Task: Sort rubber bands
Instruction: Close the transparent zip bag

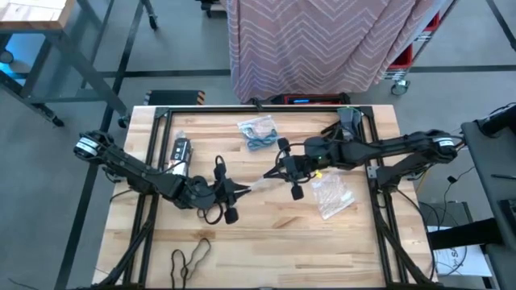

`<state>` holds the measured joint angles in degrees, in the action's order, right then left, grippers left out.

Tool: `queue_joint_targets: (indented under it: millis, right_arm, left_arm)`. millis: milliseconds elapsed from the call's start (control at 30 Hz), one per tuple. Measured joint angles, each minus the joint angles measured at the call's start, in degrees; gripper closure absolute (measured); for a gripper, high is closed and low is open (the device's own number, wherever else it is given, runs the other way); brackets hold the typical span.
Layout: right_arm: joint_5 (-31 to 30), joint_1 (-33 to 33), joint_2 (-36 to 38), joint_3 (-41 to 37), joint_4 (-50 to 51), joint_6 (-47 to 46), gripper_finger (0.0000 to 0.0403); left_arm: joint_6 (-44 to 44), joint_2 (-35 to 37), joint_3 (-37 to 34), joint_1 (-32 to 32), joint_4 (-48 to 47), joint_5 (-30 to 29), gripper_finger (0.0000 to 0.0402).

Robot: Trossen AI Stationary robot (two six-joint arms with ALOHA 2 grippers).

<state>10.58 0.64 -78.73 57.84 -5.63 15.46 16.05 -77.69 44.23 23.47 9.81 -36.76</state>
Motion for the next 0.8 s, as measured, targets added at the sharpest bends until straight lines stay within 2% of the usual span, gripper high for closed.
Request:
queue_joint_targets:
  millis: [800]
  right_arm:
    - [-1.8,0.0,2.2,0.0,5.3,1.1,0.0403]
  left_arm:
    - [16.1,1.5,0.1,1.1,-10.3,15.0,0.0381]
